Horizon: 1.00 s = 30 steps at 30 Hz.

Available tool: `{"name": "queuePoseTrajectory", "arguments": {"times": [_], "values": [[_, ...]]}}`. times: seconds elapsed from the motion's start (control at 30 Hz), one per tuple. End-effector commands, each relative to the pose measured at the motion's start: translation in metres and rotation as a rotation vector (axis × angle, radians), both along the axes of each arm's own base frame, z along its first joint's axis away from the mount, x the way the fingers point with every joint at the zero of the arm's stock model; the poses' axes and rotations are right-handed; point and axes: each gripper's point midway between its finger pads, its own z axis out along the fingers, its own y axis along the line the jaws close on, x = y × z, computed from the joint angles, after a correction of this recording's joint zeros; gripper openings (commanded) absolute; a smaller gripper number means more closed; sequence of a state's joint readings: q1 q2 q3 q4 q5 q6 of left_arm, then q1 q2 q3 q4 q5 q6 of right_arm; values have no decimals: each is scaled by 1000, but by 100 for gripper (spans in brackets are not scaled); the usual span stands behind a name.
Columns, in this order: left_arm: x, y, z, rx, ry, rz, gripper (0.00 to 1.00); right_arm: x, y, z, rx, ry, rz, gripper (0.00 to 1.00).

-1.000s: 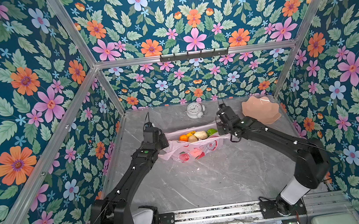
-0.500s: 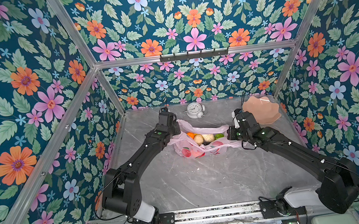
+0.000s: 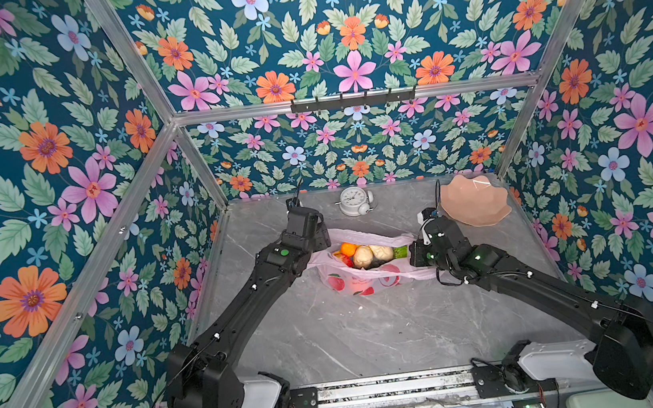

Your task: Take the fake fruits out of the plastic bag

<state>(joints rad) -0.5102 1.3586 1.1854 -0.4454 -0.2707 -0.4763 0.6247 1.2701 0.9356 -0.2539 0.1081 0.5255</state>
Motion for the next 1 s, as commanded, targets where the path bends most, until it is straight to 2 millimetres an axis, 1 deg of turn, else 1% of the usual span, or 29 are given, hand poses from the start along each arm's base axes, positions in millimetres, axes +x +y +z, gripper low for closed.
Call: {"name": "queuePoseTrajectory", "arguments": {"times": [0.0, 0.13, 0.17, 0.3, 0.37, 0.43, 0.47, 0.5, 0.53, 0.57, 0.6, 0.63, 0.67, 0.7, 0.73, 0.77, 0.83, 0.87, 0.97], "values": [[-6, 8, -8, 27, 45, 65, 81, 6, -2, 5, -19, -43, -22, 0], [-9, 9, -30, 27, 100, 103, 81, 4, -4, 6, -15, -50, -29, 0], [-10, 5, -35, 11, 110, 97, 81, 3, -5, 6, -15, -51, -30, 0], [-9, -24, -57, -106, 134, 16, 82, 2, -3, 6, -11, -53, -24, 0], [-9, -27, -69, -117, 155, 18, 82, 2, -2, 4, -10, -49, -21, 0], [-8, -27, -80, -114, 172, 25, 79, 2, -2, 5, -4, -51, -22, 0], [-9, -27, -84, -111, 177, 26, 75, 3, -2, 4, -3, -48, -29, 0], [-10, -25, -89, -105, 182, 29, 69, 3, -4, 3, 0, -36, -45, 0], [-11, -22, -95, -96, 186, 33, 60, 4, -7, 3, 4, -29, -60, 0], [-12, -16, -100, -83, 189, 42, 51, 4, -9, 3, 21, -20, -70, 0], [-14, -8, -107, -74, 194, 54, 37, 7, -13, 3, 59, -7, -82, 0], [-16, 2, -113, -72, 199, 70, 24, 9, -17, 2, 104, 9, -94, 0], [-18, 16, -121, -84, 200, 91, 12, 13, -22, 1, 172, 23, -107, 0], [-20, 28, -127, -109, 195, 101, 3, 17, -27, 2, 232, 30, -116, 0], [-24, 38, -134, -134, 189, 106, 0, 20, -31, 1, 275, 40, -118, 0], [-28, 45, -137, -155, 171, 106, 0, 24, -33, 2, 306, 43, -118, 0], [-36, 50, -139, -163, 143, 91, 0, 27, -31, 6, 324, 36, -101, 0], [-39, 49, -137, -169, 127, 70, 0, 28, -28, 8, 330, 30, -90, 0], [-45, 30, -130, -199, 91, -16, 0, 33, -20, 8, 357, 37, -65, 0]]}}
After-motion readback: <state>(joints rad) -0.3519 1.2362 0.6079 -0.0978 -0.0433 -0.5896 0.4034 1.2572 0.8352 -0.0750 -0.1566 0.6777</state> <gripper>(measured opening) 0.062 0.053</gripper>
